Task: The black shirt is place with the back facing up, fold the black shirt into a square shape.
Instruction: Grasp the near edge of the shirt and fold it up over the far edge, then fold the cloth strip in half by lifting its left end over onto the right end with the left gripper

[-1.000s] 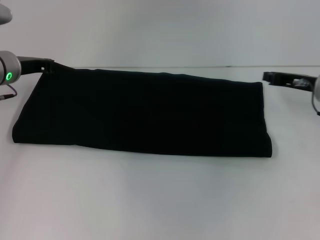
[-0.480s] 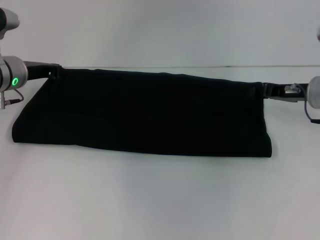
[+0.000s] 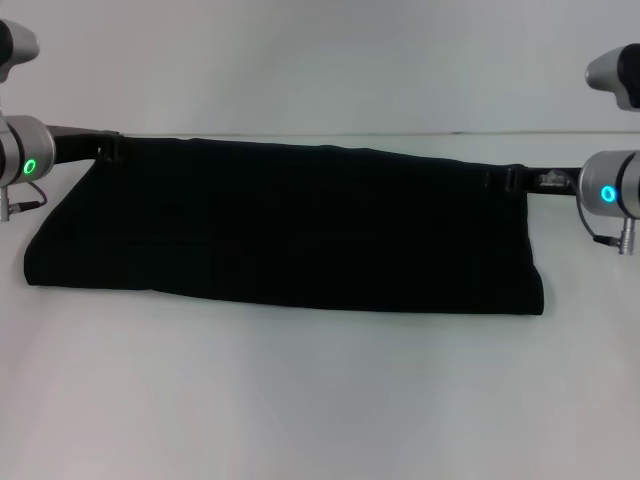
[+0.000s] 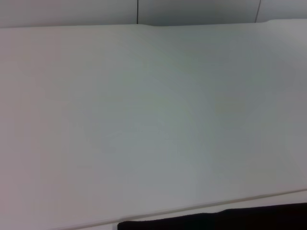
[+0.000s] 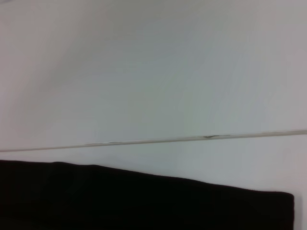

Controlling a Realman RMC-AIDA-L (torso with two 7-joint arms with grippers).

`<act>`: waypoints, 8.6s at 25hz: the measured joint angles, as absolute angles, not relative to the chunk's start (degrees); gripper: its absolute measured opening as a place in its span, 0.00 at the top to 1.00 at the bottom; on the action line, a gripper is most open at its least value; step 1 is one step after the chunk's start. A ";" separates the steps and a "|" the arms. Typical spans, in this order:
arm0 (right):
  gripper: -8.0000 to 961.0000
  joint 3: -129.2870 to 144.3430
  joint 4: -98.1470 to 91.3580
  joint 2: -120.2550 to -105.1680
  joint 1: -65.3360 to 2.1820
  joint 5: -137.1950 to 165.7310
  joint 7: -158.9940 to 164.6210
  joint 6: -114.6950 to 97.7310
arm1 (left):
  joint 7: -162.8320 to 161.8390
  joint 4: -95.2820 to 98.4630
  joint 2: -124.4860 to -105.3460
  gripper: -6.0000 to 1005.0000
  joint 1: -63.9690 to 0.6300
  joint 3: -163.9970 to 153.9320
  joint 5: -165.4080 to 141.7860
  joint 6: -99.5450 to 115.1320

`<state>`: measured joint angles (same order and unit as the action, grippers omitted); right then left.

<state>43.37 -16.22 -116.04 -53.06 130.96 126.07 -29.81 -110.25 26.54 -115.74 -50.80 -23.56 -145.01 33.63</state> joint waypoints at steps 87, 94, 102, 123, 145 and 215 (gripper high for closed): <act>0.98 43.16 -20.31 -117.73 -51.68 116.00 116.97 -25.41 | -103.30 27.79 -117.42 0.98 -52.68 -32.24 -132.17 18.66; 0.87 42.94 -21.63 -117.66 -50.20 114.06 116.81 -23.07 | -104.14 27.71 -117.27 0.85 -51.82 -31.78 -131.21 14.63; 0.38 42.97 -26.90 -115.67 -44.72 109.97 116.50 -38.13 | -113.58 36.18 -117.07 0.53 -44.96 -31.72 -129.87 33.59; 0.14 43.47 -28.91 -111.22 -38.70 106.88 104.88 -71.90 | -146.09 41.56 -116.18 0.07 -35.59 -16.90 -136.68 77.71; 0.14 43.64 -29.33 -111.79 -41.38 110.06 104.45 -69.70 | -165.81 35.57 -115.79 0.07 -34.80 -11.11 -140.42 65.65; 0.14 40.01 -29.79 -111.83 -42.40 111.09 99.84 -76.20 | -162.54 28.65 -115.53 0.07 -37.13 -11.28 -135.50 50.28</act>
